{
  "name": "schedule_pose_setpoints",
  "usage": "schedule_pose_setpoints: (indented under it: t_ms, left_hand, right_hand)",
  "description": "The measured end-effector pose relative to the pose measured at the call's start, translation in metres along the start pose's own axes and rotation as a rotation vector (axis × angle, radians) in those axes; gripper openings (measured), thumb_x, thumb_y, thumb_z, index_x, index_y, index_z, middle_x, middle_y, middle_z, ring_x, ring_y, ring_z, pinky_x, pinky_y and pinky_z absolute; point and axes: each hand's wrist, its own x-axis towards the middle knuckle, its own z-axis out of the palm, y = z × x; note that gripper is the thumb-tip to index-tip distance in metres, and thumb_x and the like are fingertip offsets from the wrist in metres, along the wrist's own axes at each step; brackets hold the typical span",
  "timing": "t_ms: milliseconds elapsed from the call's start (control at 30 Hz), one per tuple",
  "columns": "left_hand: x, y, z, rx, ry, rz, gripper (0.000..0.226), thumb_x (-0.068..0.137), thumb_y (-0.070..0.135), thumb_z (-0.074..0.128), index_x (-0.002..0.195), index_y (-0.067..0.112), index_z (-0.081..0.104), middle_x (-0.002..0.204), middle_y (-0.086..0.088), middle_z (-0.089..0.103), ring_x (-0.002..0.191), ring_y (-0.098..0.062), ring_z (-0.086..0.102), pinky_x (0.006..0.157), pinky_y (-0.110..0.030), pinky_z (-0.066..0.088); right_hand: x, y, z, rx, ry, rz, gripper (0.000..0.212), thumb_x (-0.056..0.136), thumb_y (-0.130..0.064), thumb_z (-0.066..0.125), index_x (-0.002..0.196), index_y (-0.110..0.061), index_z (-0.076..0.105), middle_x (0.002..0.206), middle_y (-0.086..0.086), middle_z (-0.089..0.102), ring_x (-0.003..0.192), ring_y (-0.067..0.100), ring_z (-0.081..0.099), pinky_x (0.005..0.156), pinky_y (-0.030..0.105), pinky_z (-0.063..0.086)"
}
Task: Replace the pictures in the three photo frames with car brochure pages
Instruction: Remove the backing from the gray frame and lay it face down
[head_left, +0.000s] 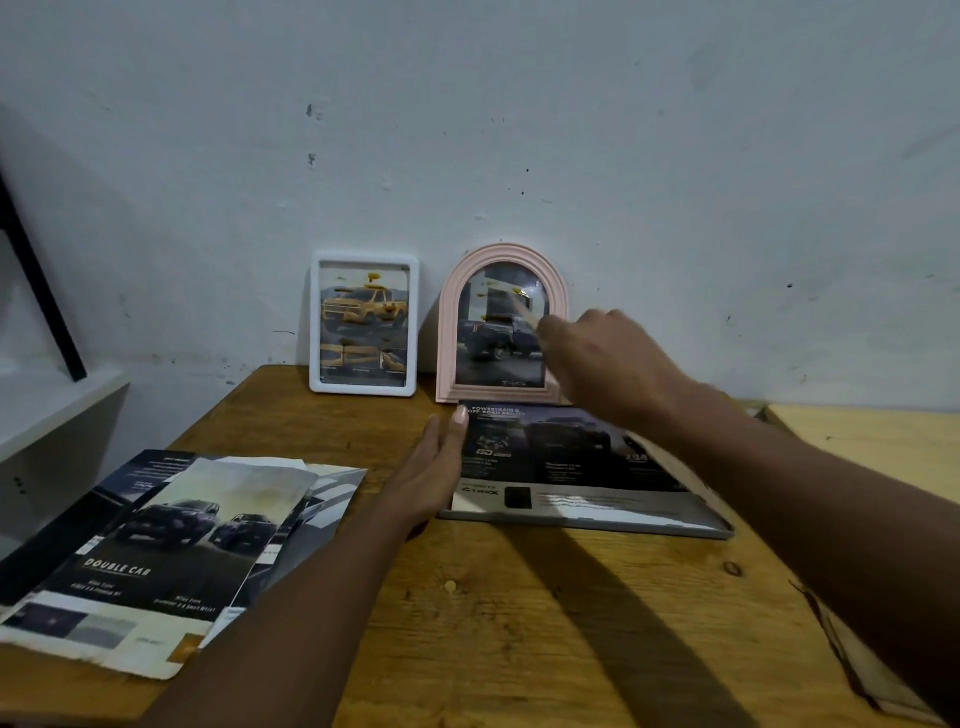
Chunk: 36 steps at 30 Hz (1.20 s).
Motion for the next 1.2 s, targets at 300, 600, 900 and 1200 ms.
schedule_pose_setpoints:
  t_ms: [300,600,900,1200]
  left_hand:
    - [-0.023,0.099,-0.001,-0.679,-0.04,0.095,0.072,0.091,0.077,0.037,0.149,0.033,0.036,0.138,-0.002,0.05,0.129,-0.042,0.052,0.1,-0.064,0.046]
    - [-0.028,0.095,0.001,-0.495,0.118,0.176,0.064,0.095,-0.013,0.051,0.147,0.023,0.047,0.144,-0.006,0.055,0.108,-0.02,0.063,0.068,-0.03,0.06]
    - [-0.065,0.069,-0.036,-0.549,0.036,0.134,0.063,0.097,-0.014,0.049,0.152,0.016,0.043,0.149,-0.002,0.052,0.103,-0.014,0.064,0.07,-0.023,0.06]
    - [-0.128,0.015,-0.027,0.402,-0.072,0.145,0.067,0.096,0.022,0.068,0.155,0.03,0.037,0.156,0.002,0.044,0.139,-0.022,0.044,0.092,-0.025,0.043]
  right_hand:
    - [-0.059,0.01,-0.015,0.174,0.137,-0.018,0.026,0.102,-0.029,0.047,0.121,-0.015,0.059,0.082,0.004,0.068,0.061,0.02,0.059,0.058,0.035,0.052]
    - [-0.071,0.02,0.027,0.629,0.09,0.35,0.035,0.095,-0.049,0.055,0.108,-0.02,0.069,0.103,-0.005,0.069,0.093,0.01,0.062,0.073,0.025,0.05]
    - [-0.119,0.075,0.072,0.86,-0.122,0.898,0.045,0.092,-0.04,0.065,0.127,-0.014,0.054,0.124,0.007,0.057,0.101,0.02,0.052,0.079,0.033,0.046]
    - [-0.189,0.013,0.058,0.478,-0.209,0.771,0.028,0.09,-0.045,0.057,0.109,-0.023,0.057,0.12,0.001,0.047,0.094,0.021,0.053,0.078,0.039,0.047]
